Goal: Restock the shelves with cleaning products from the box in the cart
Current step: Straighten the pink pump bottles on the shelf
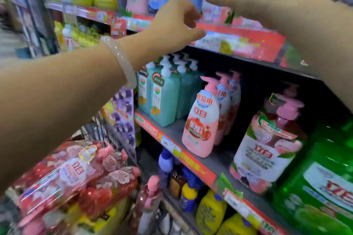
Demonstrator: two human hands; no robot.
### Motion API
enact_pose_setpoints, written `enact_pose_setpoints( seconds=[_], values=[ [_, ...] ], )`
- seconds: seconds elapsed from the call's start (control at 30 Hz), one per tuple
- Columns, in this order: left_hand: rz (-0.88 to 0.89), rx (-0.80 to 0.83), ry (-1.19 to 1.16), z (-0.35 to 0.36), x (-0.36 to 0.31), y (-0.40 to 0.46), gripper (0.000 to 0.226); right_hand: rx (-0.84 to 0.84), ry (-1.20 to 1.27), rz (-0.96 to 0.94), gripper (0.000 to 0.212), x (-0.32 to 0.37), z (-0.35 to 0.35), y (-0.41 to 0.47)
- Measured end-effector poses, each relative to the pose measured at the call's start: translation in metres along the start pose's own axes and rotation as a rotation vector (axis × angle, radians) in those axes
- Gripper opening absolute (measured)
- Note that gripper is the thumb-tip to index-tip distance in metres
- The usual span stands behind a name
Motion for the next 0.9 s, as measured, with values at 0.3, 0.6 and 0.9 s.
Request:
enact_pose_setpoints(
  seconds=[0.3, 0.6, 0.9],
  values=[
    [-0.553, 0.141, 0.06, 0.028, 0.103, -0.181, 0.037, 0.774, 0.043, -0.031, 0.058, -0.011, 0.219, -0.157],
    [-0.975, 0.42, 0.007, 0.127, 0.14, -0.388, 0.017, 1.178, 0.145, 0.292, 0.032, -0.097, 0.347, -0.337],
    [-1.065, 0.359, -0.223, 0.226, 0.167, -0.462, 0.068, 1.145, 0.176, 0.635, 0.03, -0.162, 0.415, -0.395]
  ],
)
Point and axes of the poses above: each hand's wrist, its own y-axis towards the middle knuckle, its own z-axis out of the palm, x = y × z, the point moved 7 cm from there along y, towards the middle knuckle, and after that the axes turned 7 degrees about z, right-handed, at the moved point
